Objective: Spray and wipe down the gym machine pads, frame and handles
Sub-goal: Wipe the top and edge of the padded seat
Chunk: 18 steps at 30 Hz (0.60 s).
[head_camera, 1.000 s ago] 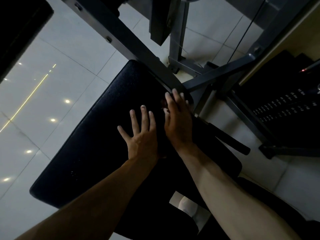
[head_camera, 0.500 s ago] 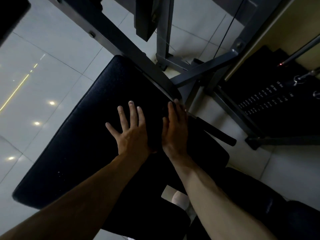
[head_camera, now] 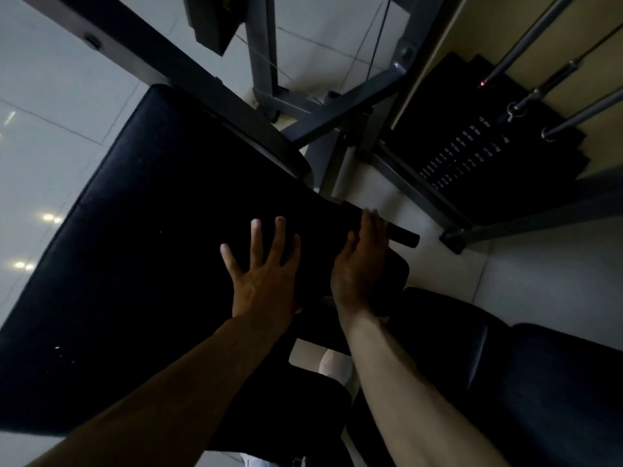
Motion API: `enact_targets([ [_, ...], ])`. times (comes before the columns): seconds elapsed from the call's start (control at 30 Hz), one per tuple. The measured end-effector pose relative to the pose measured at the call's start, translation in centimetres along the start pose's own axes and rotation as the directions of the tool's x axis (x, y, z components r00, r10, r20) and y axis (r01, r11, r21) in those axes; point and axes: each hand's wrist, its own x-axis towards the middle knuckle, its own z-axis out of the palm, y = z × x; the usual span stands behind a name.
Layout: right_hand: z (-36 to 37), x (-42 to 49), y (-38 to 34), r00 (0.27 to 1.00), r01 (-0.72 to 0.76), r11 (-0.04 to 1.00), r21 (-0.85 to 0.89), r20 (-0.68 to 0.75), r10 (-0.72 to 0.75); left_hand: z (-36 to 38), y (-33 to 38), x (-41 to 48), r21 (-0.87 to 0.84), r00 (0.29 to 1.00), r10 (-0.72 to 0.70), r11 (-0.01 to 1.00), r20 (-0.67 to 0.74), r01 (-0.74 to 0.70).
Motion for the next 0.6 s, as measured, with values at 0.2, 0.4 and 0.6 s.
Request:
enact_targets([
  [0.2, -3.2, -4.8, 3.7, 0.991, -0.088, 0.99, 0.106, -0.094, 0.098, -0.1, 0.0, 0.0, 0.023, 1.0, 0.011, 1.0, -0.02, -0.01],
  [0.4, -1.5, -3.3, 4.7, 0.941, -0.291, 0.941, 0.172, -0.129, 0.314, 0.2, -0.1, 0.0, 0.03, 0.999, 0.018, 0.999, -0.042, -0.017],
  [0.6, -1.9, -8.5, 5.1, 0.985, -0.102, 0.99, 0.094, -0.127, 0.113, 0.2, -0.1, 0.0, 0.025, 0.998, 0.016, 1.0, -0.056, -0.015],
])
